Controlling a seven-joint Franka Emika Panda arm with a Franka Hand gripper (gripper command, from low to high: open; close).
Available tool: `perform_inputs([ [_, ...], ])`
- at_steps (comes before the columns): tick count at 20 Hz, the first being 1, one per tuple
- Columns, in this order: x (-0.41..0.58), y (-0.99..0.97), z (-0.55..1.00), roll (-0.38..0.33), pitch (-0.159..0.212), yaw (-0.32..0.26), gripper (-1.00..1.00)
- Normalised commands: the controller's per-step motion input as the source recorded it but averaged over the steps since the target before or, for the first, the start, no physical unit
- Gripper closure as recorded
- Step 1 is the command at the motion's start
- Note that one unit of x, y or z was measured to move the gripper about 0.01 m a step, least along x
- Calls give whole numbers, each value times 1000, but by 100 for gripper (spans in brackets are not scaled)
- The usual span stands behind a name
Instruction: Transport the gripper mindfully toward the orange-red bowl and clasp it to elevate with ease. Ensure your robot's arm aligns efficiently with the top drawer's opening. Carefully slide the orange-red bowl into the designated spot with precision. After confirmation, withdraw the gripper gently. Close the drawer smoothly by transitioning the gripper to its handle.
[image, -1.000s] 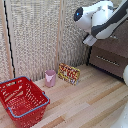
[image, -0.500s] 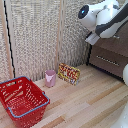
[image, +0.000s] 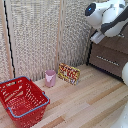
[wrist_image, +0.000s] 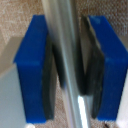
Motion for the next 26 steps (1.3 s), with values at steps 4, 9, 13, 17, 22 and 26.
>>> perform_inputs([
  [4,19,-917,191,67,0,45,100],
  [9,11,-763,75,57,8,71,100],
  [13,5,-259,0,1,0,133,-100],
  [17,0,0,-52,0,3,41,-100],
  [22,5,-133,-13,3,-8,61,-100],
  [26,20,-29,247,32,0,-26,-100],
])
